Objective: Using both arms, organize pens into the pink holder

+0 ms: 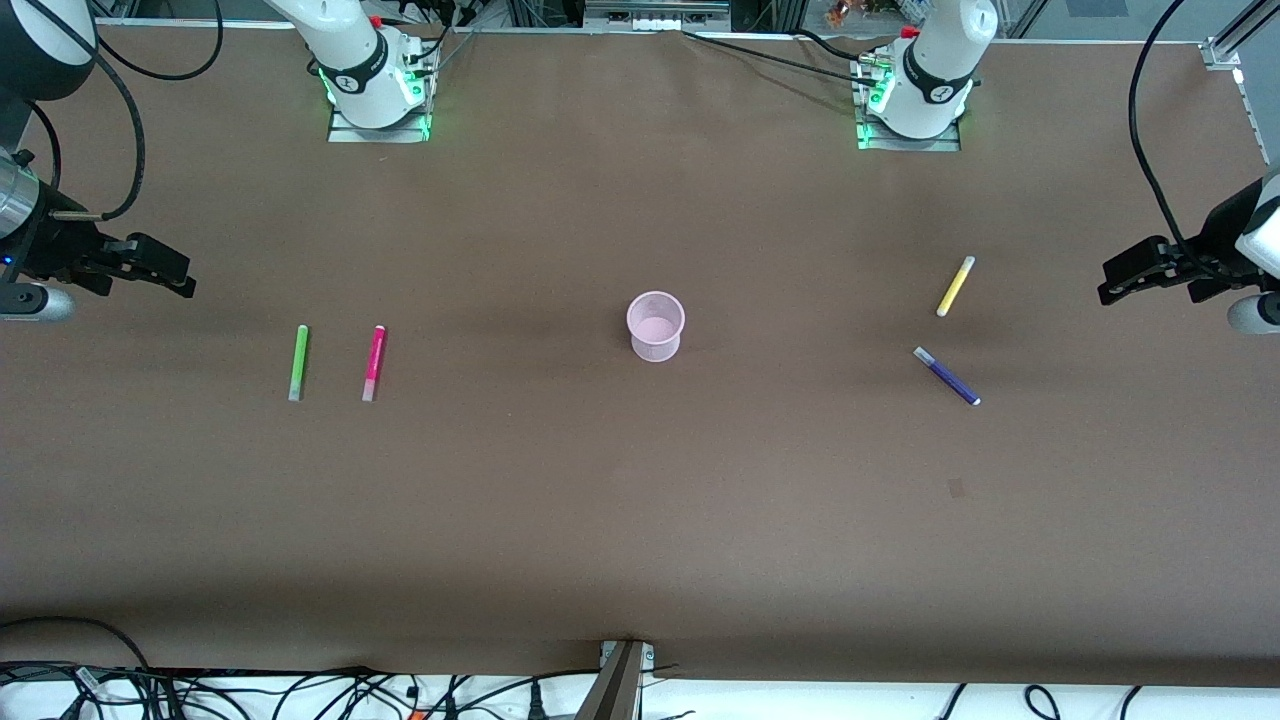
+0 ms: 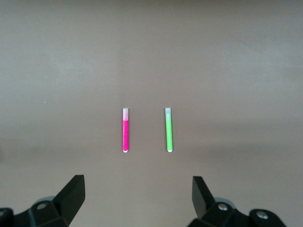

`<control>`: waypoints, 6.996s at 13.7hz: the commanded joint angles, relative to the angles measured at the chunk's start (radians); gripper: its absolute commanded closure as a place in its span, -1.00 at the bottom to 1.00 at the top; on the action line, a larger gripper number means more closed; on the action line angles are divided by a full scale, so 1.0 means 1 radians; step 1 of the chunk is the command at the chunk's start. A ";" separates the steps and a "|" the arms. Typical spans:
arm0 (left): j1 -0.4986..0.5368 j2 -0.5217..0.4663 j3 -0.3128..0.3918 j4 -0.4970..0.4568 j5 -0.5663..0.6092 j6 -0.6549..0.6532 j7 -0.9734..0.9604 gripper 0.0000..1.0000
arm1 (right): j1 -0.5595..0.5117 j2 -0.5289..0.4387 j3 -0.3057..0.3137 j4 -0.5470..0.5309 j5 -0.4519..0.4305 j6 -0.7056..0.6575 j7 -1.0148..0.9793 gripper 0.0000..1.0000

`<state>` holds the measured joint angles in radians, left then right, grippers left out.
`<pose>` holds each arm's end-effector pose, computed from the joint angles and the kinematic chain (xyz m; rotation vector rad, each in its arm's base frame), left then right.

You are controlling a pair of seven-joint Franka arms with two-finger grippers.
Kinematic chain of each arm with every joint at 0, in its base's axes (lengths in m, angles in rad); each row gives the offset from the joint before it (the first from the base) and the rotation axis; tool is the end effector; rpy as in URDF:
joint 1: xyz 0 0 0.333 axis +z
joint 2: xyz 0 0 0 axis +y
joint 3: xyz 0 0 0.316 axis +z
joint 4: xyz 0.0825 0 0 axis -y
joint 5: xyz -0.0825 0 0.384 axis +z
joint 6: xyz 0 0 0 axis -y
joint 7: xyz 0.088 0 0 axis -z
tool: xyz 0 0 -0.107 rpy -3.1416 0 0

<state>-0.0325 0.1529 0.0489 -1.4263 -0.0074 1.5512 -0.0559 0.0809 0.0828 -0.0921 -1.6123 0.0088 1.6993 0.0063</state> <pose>0.5992 0.0067 0.6027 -3.1387 -0.1127 0.0437 0.5880 -0.0038 0.5689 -3.1403 0.0287 -0.0072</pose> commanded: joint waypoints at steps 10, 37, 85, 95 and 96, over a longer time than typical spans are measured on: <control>0.006 0.046 -0.007 0.009 0.003 -0.008 0.007 -1.00 | 0.000 0.012 0.003 0.028 -0.004 -0.007 0.012 -1.00; 0.022 0.439 -0.017 -0.441 0.001 0.759 -0.614 -0.65 | -0.004 0.061 0.003 0.035 -0.003 0.030 0.015 -1.00; -0.940 0.528 -0.003 0.024 0.754 0.253 -2.101 1.00 | -0.007 0.055 0.002 0.084 -0.004 0.022 0.011 -1.00; -0.966 0.551 -0.003 0.049 0.779 0.230 -2.121 0.33 | -0.009 0.054 -0.011 0.094 -0.004 0.017 0.006 -1.00; -0.965 0.551 -0.001 0.049 0.779 0.228 -2.115 0.03 | -0.009 0.054 -0.011 0.094 -0.004 0.017 0.006 -1.00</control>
<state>-0.9819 0.6868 0.0317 -1.4108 0.7462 1.8056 -2.1600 0.0795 0.1373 -0.1082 -1.5367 0.0088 1.7358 0.0063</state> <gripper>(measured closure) 0.771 0.000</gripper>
